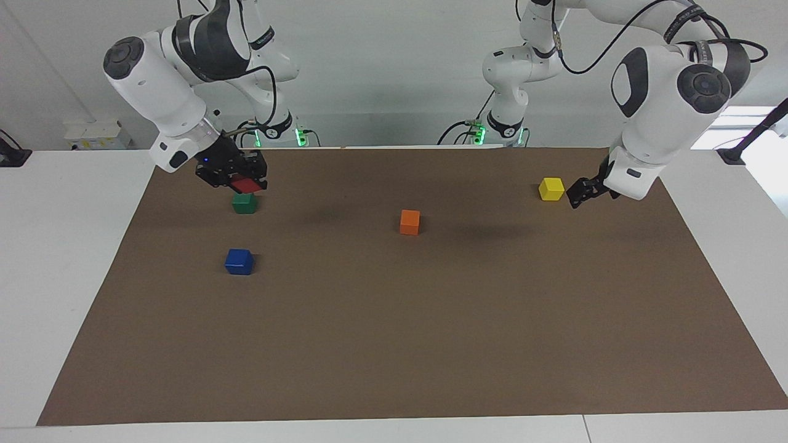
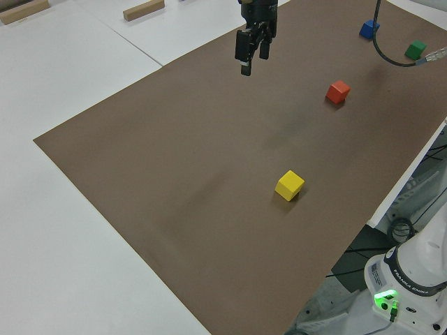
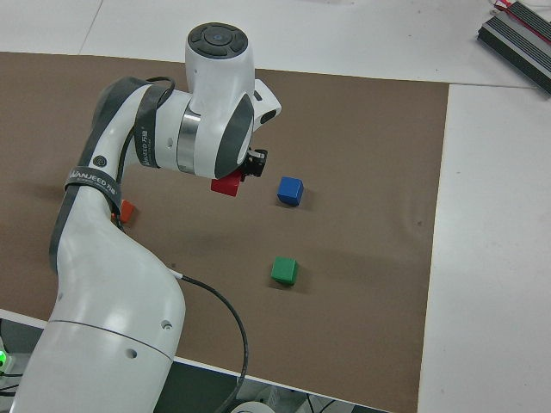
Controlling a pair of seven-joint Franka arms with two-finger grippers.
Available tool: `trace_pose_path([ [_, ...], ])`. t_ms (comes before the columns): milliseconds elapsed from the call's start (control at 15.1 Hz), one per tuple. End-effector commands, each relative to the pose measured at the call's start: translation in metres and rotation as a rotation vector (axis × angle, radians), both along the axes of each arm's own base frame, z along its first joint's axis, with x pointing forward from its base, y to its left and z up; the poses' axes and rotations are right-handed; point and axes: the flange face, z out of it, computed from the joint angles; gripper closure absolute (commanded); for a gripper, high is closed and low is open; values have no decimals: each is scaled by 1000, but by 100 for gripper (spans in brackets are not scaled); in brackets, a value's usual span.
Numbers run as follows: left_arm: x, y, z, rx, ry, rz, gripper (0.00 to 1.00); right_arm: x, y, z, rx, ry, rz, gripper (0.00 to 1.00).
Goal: Transfer red block to right arm and stack on blue block
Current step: 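Move the red cube with the right gripper above the blue cube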
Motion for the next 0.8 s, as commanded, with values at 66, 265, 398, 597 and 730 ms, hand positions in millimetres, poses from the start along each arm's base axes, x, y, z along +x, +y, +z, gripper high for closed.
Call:
trace_pose_path([
  [66,-14,-8,-2,17,-42,-31,0,21,-11,-47,-162,-18,-76,100],
  [265,-14,-1,2,20,-55,-25,0,32,-19,-85,-210,-14,-153,100],
  [398,-31,-2,5,15,-54,-25,0,32,-23,-105,-270,-43,-172,100],
  [597,-40,-6,6,-25,-76,-25,0,36,-27,-127,-273,-68,-213,100],
  [730,-38,1,5,-27,-71,-15,0,40,-27,-135,-271,-73,-248,100],
])
